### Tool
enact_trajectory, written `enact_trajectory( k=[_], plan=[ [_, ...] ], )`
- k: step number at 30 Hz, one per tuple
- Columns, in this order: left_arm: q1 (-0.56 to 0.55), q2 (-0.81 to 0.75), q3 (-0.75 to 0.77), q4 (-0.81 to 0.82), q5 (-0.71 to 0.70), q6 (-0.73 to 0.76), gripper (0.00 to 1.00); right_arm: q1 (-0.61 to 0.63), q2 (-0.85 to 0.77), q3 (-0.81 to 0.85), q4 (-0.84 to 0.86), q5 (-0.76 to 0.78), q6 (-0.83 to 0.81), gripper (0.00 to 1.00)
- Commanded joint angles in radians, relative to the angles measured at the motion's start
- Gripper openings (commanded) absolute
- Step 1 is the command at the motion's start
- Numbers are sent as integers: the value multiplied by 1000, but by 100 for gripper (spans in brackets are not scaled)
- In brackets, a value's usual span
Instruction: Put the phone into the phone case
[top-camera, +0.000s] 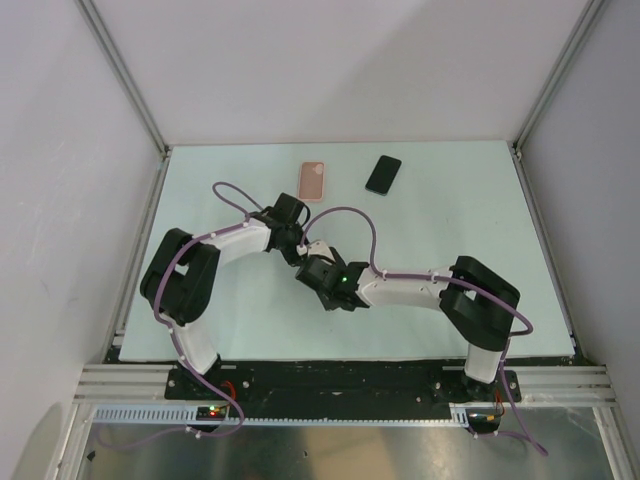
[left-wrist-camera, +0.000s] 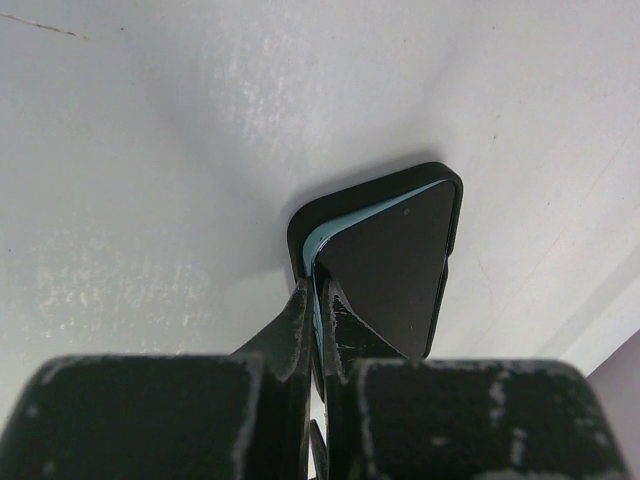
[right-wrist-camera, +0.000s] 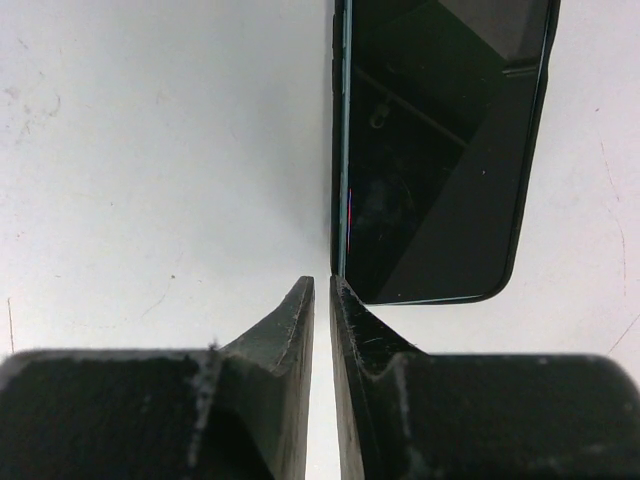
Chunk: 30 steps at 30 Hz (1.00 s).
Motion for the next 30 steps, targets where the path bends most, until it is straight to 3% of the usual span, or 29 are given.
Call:
enact_trajectory(
  k=[1, 30],
  plan=[
    [2, 82, -28, -32, -143, 24, 5, -9, -39, 26, -20, 59, -9, 17],
    [4, 78, -29, -32, -143, 23, 5, -11, 0, 25, -12, 34, -7, 17]
  ],
)
